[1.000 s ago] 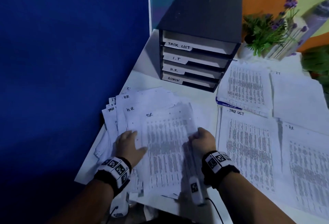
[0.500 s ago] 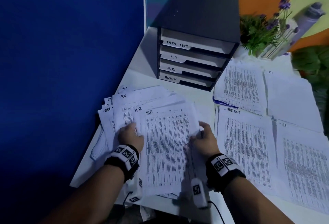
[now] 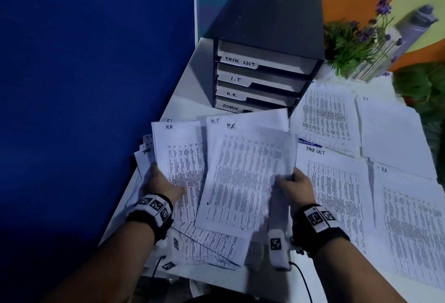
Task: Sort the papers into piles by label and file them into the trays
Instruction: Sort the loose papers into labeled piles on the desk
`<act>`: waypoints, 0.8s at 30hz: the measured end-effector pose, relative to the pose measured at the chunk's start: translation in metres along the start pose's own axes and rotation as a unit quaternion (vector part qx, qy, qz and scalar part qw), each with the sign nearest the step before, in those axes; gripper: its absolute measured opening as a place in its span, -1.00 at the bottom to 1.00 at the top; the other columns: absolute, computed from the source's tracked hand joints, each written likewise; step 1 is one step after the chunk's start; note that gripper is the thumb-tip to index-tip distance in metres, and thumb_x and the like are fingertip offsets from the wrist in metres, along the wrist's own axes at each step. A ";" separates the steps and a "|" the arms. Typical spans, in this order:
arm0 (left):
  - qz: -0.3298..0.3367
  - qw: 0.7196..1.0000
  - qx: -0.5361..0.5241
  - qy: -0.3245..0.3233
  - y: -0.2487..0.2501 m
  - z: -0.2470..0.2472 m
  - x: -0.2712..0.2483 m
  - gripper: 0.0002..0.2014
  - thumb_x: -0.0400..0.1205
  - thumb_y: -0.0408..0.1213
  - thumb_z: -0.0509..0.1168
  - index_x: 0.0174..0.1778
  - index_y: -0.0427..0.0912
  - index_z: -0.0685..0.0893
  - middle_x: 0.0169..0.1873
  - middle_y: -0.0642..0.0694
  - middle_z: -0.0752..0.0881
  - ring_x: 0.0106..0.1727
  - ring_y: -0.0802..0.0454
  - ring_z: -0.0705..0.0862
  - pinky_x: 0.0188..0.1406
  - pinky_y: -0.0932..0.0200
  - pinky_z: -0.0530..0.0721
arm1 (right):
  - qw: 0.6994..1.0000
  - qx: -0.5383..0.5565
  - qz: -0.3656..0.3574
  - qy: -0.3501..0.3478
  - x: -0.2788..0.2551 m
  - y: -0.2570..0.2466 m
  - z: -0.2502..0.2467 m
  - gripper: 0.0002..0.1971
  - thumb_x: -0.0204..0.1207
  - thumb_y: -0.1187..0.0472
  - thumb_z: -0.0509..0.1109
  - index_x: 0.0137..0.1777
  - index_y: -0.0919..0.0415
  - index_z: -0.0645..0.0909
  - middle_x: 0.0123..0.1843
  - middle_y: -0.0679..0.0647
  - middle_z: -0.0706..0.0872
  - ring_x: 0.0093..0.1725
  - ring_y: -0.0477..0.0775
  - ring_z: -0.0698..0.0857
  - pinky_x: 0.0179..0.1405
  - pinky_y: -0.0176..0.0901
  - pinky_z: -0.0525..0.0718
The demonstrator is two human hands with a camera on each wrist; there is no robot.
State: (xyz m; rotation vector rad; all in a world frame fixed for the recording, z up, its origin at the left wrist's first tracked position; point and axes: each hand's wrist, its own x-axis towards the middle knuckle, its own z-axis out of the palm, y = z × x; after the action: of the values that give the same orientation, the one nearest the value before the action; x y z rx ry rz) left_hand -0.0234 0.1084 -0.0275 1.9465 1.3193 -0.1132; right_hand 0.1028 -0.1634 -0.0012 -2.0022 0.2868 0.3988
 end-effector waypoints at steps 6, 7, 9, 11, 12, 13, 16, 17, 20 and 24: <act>0.083 0.990 -0.103 0.049 -0.013 -0.012 -0.004 -0.76 0.71 -0.26 0.22 0.19 -0.30 0.65 0.06 -0.26 0.75 0.07 -0.20 0.69 0.03 0.16 0.53 | 0.995 0.061 0.043 -0.066 -0.011 0.003 0.012 -0.81 0.54 0.14 0.39 -0.24 0.23 0.57 -0.50 0.08 0.57 -0.43 0.13 0.58 -0.30 0.21 0.71; 0.095 0.988 -0.112 0.047 -0.015 -0.015 -0.006 -0.81 0.70 -0.29 0.23 0.10 -0.32 0.67 -0.02 -0.25 0.75 0.01 -0.19 0.69 -0.02 0.16 0.54 | 0.993 0.078 0.056 -0.073 -0.011 0.004 0.013 -0.83 0.57 0.16 0.38 -0.21 0.23 0.57 -0.49 0.09 0.55 -0.44 0.14 0.57 -0.29 0.24 0.72; 0.106 0.984 -0.142 0.028 -0.018 -0.018 -0.011 -0.91 0.67 -0.34 0.30 -0.11 -0.26 0.66 -0.21 -0.18 0.74 -0.10 -0.16 0.70 -0.11 0.14 0.58 | 0.989 0.100 0.061 -0.087 -0.012 0.004 0.012 -0.89 0.59 0.25 0.35 -0.16 0.25 0.58 -0.48 0.12 0.54 -0.45 0.16 0.55 -0.27 0.25 0.70; 0.103 0.978 -0.181 0.004 -0.019 -0.020 -0.017 -0.88 0.63 -0.37 0.35 -0.22 -0.17 0.62 -0.33 -0.04 0.71 -0.22 -0.06 0.68 -0.21 0.19 0.58 | 0.986 0.125 0.062 -0.095 -0.011 0.004 0.013 -0.94 0.54 0.38 0.33 -0.15 0.27 0.59 -0.46 0.16 0.53 -0.45 0.17 0.52 -0.26 0.26 0.65; 0.098 0.973 -0.210 -0.015 -0.021 -0.020 -0.020 -0.90 0.62 -0.40 0.38 -0.20 -0.16 0.64 -0.31 0.01 0.73 -0.23 0.00 0.69 -0.21 0.21 0.58 | 0.984 0.131 0.063 -0.099 -0.012 0.002 0.013 -0.94 0.51 0.41 0.33 -0.15 0.28 0.59 -0.44 0.18 0.53 -0.42 0.17 0.50 -0.25 0.26 0.62; 0.092 0.967 -0.236 -0.034 -0.022 -0.019 -0.021 -0.93 0.60 -0.42 0.40 -0.13 -0.16 0.68 -0.25 0.02 0.77 -0.18 0.03 0.73 -0.16 0.20 0.62 | 0.983 0.138 0.060 -0.102 -0.013 0.003 0.014 -0.94 0.47 0.42 0.34 -0.15 0.28 0.60 -0.42 0.19 0.52 -0.38 0.18 0.47 -0.23 0.24 0.59; 0.077 0.954 -0.282 -0.069 -0.024 -0.012 -0.025 -0.82 0.55 -0.43 0.45 -0.02 -0.07 0.73 -0.10 0.00 0.83 -0.03 0.02 0.79 0.06 0.04 0.70 | 0.982 0.148 0.053 -0.108 -0.014 0.002 0.017 -0.90 0.37 0.39 0.36 -0.16 0.21 0.55 -0.37 0.19 0.48 -0.34 0.14 0.41 -0.27 0.13 0.51; 0.068 0.953 -0.286 -0.075 -0.024 -0.008 -0.026 -0.82 0.55 -0.41 0.45 -0.04 -0.03 0.74 -0.10 0.01 0.84 -0.02 0.03 0.79 0.07 0.02 0.70 | 0.983 0.144 0.046 -0.108 -0.015 0.002 0.017 -0.86 0.37 0.42 0.35 -0.20 0.17 0.51 -0.38 0.17 0.46 -0.36 0.10 0.40 -0.34 0.04 0.47; 0.055 0.954 -0.285 -0.072 -0.028 0.002 -0.026 -0.96 0.60 -0.22 0.42 -0.07 0.00 0.75 -0.11 0.01 0.84 -0.02 -0.01 0.79 0.11 -0.07 0.71 | 0.985 0.115 0.018 -0.126 -0.017 0.004 0.018 -0.67 0.44 0.53 0.25 -0.33 0.04 0.48 -0.44 0.07 0.43 -0.41 0.01 0.36 -0.42 -0.06 0.36; 0.050 0.969 -0.241 -0.024 -0.030 0.005 -0.023 -0.73 0.68 -0.11 0.26 -0.13 -0.27 0.68 -0.32 -0.12 0.73 -0.25 -0.07 0.67 -0.07 -0.02 0.67 | 0.984 0.123 0.023 -0.131 -0.017 0.005 0.014 -0.82 0.47 0.60 0.29 -0.11 0.35 0.63 -0.31 0.18 0.64 -0.31 0.08 0.57 -0.23 -0.03 0.54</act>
State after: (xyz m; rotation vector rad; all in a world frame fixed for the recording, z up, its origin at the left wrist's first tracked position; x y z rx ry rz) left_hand -0.0569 0.0927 -0.0363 1.5772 1.0898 0.1942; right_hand 0.0833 -0.1528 -0.0044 -1.6830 0.2053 0.6197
